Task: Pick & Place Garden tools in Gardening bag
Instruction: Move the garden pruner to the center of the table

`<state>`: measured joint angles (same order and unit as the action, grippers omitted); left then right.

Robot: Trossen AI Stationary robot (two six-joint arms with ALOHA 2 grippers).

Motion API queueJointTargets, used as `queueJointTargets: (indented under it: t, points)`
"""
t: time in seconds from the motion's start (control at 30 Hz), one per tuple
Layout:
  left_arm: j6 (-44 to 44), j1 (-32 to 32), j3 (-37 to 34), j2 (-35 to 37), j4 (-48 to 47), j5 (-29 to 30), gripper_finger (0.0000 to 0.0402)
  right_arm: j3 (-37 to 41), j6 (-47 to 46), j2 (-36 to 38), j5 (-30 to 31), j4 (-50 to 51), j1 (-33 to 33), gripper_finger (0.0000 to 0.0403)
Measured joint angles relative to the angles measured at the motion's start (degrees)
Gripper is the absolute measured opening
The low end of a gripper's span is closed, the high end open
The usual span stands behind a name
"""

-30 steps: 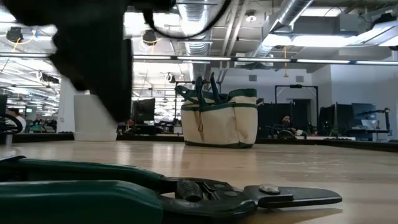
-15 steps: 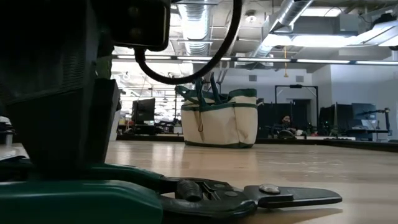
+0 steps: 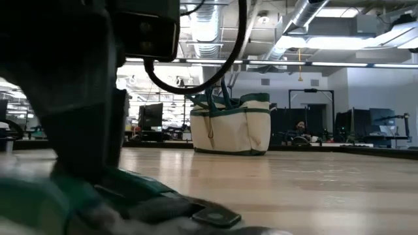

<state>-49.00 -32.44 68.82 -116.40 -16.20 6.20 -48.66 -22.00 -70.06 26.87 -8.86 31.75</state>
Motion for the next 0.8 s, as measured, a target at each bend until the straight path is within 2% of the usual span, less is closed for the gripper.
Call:
queueJointTargets:
  t: [0.1,0.33,0.8]
  points:
    - [1.50,1.12,-0.04,-0.02,-0.21,0.56,0.0149,0.00,-0.02,0.02,0.00,-0.02,0.00,0.0000]
    - [3.18,4.41,-0.16,-0.11,-1.01,7.12,0.0149,0.00,-0.04,0.02,0.00,-0.09,0.17,0.0000]
    - [8.31,11.37,-0.20,-0.13,-1.32,9.97,0.0149,0.00,-0.07,0.02,0.00,-0.11,0.15,0.0000]
